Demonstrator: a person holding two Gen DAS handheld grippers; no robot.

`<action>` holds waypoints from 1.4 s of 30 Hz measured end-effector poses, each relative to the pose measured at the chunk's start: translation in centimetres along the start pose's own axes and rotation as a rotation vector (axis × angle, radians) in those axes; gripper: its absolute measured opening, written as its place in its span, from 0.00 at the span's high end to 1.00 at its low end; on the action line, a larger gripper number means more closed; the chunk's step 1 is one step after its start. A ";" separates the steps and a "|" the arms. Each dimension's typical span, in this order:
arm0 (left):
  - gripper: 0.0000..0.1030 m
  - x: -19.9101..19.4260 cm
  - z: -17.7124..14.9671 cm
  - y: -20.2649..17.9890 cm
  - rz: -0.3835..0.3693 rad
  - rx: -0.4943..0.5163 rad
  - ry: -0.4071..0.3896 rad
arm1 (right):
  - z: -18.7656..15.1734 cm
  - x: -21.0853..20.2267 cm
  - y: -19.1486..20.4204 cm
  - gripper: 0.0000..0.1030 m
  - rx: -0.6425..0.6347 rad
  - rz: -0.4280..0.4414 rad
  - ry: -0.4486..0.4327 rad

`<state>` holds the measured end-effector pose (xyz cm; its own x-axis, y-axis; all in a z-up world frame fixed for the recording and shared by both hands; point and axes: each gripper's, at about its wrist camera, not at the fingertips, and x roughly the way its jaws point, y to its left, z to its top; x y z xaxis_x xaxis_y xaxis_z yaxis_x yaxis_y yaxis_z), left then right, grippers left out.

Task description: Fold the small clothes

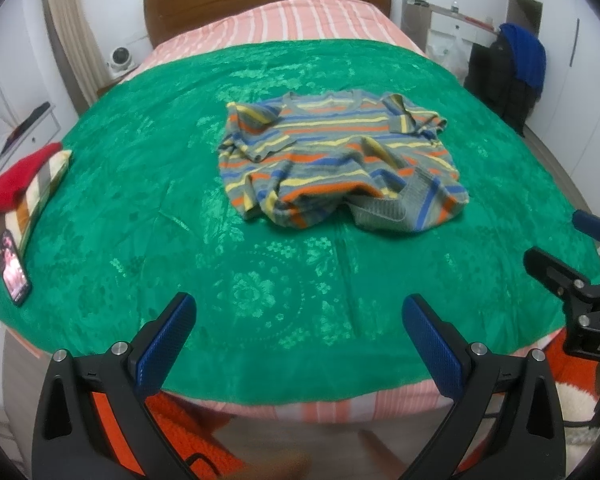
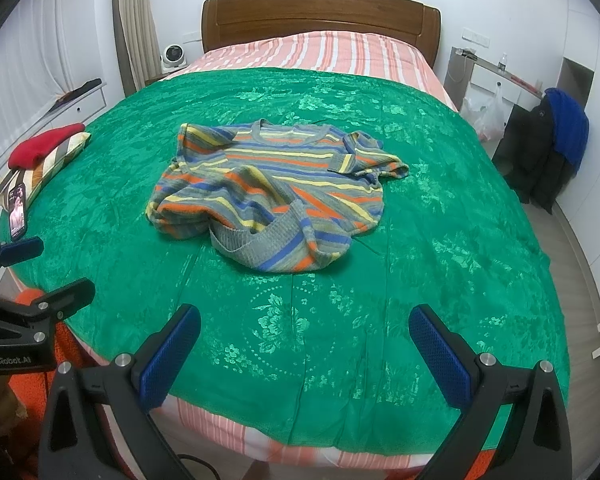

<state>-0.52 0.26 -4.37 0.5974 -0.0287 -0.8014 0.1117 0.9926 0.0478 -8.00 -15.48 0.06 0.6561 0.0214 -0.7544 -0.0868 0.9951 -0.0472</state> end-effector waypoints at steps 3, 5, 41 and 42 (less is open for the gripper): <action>0.00 0.4 -0.1 0.1 0.005 -0.003 0.012 | 0.0 0.0 0.0 0.00 -0.007 -0.008 -0.001; 0.00 0.6 -0.1 0.1 0.002 -0.001 0.020 | -0.1 0.0 0.0 0.00 -0.014 -0.017 -0.002; 0.62 17.0 4.4 3.4 -0.166 -0.081 0.084 | 2.9 13.1 -2.1 0.28 -0.168 0.145 0.017; 0.89 17.3 4.8 3.2 -0.173 -0.078 0.073 | 3.2 14.2 -1.6 0.39 -0.197 0.158 0.037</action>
<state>14.02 2.40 -15.25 0.5151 -0.1939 -0.8349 0.1440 0.9798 -0.1386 3.84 -16.43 -8.49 0.5954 0.1684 -0.7856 -0.3327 0.9417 -0.0503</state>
